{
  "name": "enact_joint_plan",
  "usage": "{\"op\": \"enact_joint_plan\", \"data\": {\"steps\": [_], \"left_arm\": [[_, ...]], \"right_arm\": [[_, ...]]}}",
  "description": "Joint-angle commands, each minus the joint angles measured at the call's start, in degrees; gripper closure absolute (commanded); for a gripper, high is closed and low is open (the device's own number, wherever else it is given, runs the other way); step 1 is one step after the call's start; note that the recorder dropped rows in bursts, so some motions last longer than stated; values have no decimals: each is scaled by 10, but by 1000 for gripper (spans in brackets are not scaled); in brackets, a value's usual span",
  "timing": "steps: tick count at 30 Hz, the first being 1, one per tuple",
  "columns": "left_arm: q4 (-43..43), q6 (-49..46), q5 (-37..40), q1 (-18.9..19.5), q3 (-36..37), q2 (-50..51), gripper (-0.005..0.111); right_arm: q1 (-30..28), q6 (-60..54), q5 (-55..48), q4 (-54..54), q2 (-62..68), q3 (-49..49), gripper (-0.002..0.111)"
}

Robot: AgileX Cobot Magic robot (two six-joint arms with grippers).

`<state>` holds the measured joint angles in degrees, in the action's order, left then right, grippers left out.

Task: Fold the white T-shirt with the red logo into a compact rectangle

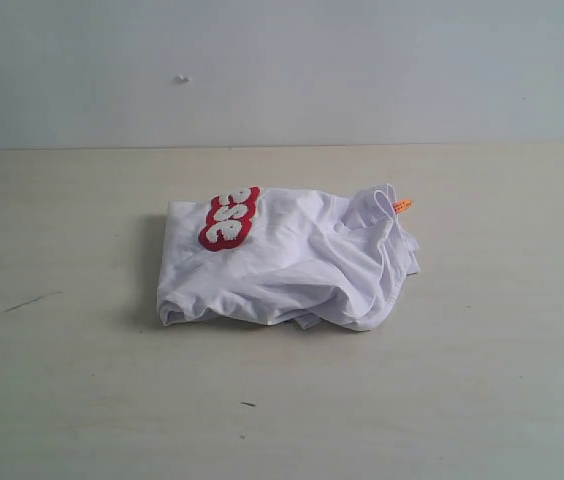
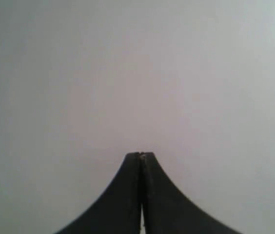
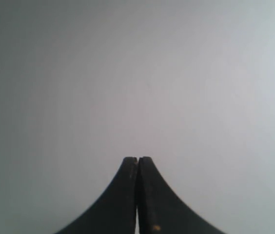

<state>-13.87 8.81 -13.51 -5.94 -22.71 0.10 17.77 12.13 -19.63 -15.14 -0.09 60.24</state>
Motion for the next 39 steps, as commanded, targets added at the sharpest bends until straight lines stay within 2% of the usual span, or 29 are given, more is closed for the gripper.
{"op": "enact_joint_plan", "data": {"steps": [1, 5, 9, 14, 15, 17, 21, 23, 25, 27, 29, 33, 39], "left_arm": [[6, 0, -20, 3, 47, -1, 107], [13, -11, -25, 3, 75, -1, 107], [19, -25, -60, 3, 118, -1, 107], [65, -61, -94, 3, 209, -1, 107], [102, -88, -94, 3, 227, -1, 107], [126, -125, -89, 3, 227, -1, 107], [139, -135, -86, 3, 227, -1, 107], [147, -130, -54, 3, 227, -1, 107], [147, -129, 25, 3, 227, -1, 107], [146, -130, 126, 3, 227, -1, 107], [146, -127, 266, 3, 227, -1, 107], [139, -93, 328, 3, 227, -1, 107], [139, -53, 332, 3, 227, -1, 107]], "right_arm": [[2, 0, -1, -3, 1, 2, 108], [2, 0, -1, -3, 1, 2, 108], [2, 0, -1, -3, 1, 2, 108], [2, 0, -1, -3, 1, 2, 108], [2, 0, -1, -3, 1, 2, 108], [2, 0, -1, -3, 1, 2, 108], [2, 0, -1, -3, 1, 2, 108], [2, 0, -1, -3, 1, 2, 108], [2, 0, -1, -3, 1, 2, 108], [2, 0, -1, -3, 1, 2, 108], [2, 0, -1, -3, 1, 2, 108], [2, 0, -1, -3, 1, 2, 108], [2, 0, -1, -3, 1, 2, 108]]}}
